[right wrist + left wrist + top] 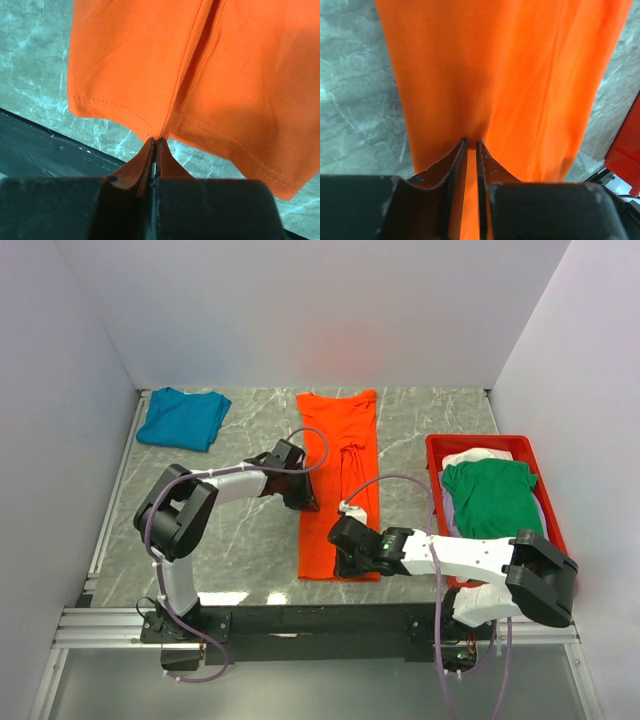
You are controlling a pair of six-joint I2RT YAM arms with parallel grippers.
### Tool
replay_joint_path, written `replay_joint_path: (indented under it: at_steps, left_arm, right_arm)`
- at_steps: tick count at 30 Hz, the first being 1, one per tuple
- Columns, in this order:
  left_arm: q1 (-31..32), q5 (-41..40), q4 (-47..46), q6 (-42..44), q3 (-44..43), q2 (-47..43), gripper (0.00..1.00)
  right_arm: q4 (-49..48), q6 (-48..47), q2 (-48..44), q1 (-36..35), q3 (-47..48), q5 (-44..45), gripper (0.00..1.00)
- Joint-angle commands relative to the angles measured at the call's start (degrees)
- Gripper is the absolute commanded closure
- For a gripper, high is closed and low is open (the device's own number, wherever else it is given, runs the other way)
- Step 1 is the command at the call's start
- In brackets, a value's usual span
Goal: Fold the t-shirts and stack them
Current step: Fold the tshirt
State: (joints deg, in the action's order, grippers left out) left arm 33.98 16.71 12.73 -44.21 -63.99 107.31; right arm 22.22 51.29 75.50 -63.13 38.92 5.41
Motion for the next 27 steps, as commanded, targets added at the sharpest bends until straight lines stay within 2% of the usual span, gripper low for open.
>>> replay_joint_path:
  at_steps: [1, 7, 10, 11, 13, 16, 21, 27]
  left_arm:
    - [0.04, -0.63, -0.87, 0.61, -1.05, 0.45, 0.82]
    - [-0.23, -0.36, -0.43, 1.14, -1.49, -1.83, 0.80]
    - [-0.23, 0.69, 0.36, 2.10, -2.10, -4.11, 0.78]
    - [-0.23, 0.78, 0.89, 2.28, -2.19, -4.73, 0.77]
    - [-0.14, 1.48, 1.33, 2.72, -1.50, -6.83, 0.75]
    - [-0.14, 2.45, 1.68, 2.81, 1.49, -10.34, 0.74]
    - [0.65, 2.10, 1.86, 2.46, 10.34, -17.64, 0.71]
    - [2.49, 1.92, 0.81, -0.35, 19.93, -23.97, 0.64]
  right_arm:
    - [0.90, 1.53, -2.03, -0.59, -1.21, 1.18, 1.00]
    - [-3.58, 1.36, 1.22, -0.59, -3.14, -1.45, 0.98]
    - [-4.20, 0.92, 1.49, -0.50, -2.97, -2.25, 0.86]
    - [-3.42, 0.83, 0.27, -0.24, -2.79, -2.07, 0.77]
    - [-2.27, 0.66, -2.01, 0.64, -2.97, -1.54, 0.71]
    - [1.68, 0.83, -10.69, 2.92, -4.02, -0.32, 0.57]
    - [10.73, 2.06, -20.56, 6.79, -7.35, 2.76, 0.52]
    - [10.66, 1.01, -31.55, 16.63, -16.85, -3.99, 0.52]
